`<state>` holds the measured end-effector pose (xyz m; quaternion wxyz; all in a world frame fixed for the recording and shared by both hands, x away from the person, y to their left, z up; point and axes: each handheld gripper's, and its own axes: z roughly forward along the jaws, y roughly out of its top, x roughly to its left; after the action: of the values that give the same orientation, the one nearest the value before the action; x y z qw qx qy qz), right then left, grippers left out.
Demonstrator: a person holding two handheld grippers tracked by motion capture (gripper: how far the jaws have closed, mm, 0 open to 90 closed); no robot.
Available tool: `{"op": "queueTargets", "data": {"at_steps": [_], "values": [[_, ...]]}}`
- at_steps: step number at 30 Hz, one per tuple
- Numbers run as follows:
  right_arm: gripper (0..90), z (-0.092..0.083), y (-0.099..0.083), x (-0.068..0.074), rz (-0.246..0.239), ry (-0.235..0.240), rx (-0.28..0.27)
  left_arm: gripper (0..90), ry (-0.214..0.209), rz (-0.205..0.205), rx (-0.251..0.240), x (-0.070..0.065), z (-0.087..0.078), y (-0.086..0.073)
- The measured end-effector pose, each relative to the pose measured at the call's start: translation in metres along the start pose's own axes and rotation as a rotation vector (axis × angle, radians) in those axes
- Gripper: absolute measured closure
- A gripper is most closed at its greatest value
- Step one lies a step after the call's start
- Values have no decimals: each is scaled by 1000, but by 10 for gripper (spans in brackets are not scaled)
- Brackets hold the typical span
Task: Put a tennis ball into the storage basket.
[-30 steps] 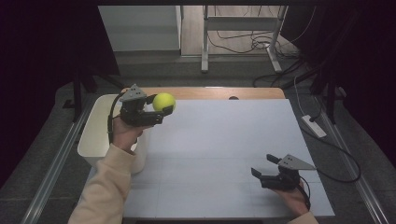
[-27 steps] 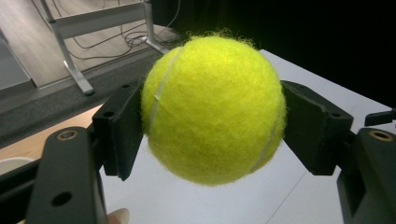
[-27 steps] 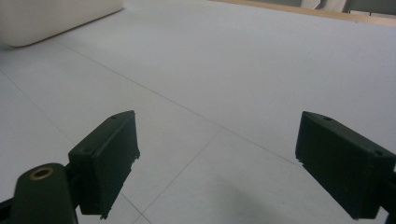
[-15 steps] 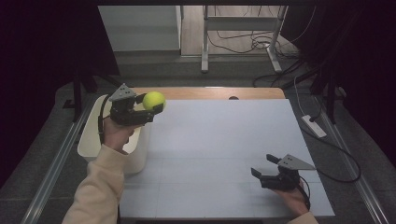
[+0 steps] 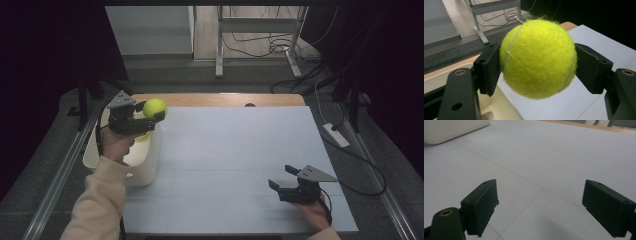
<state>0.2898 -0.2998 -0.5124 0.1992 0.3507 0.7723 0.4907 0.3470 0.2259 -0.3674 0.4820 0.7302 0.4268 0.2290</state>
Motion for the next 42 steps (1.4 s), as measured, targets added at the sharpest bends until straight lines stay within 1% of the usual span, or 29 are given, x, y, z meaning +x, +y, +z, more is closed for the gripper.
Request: {"op": "queueTargets", "data": {"at_steps": [1, 11, 17, 23, 26, 32, 38, 42], "values": [[130, 0, 0, 0, 1, 3, 0, 278, 0, 0, 0, 0, 0, 0], [130, 1, 0, 0, -2, 3, -1, 278, 49, -31, 9, 17, -13, -9], [130, 1, 1, 0, -2, 3, -1, 278, 79, -43, 21, 26, -20, -13], [131, 1, 1, 0, -2, 0, -1, 277, 118, -50, 52, 34, -24, -17], [131, 2, 1, 0, -2, 0, -3, 277, 141, -63, 69, 40, -27, -20], [130, 2, 1, 1, -2, 1, -2, 276, 163, -79, 85, 48, -30, -24], [131, 2, 1, 0, -4, 2, -2, 275, 202, -91, 103, 55, -32, -26], [130, 2, 1, 1, -4, 2, -2, 275, 212, -100, 110, 58, -34, -28]]}}
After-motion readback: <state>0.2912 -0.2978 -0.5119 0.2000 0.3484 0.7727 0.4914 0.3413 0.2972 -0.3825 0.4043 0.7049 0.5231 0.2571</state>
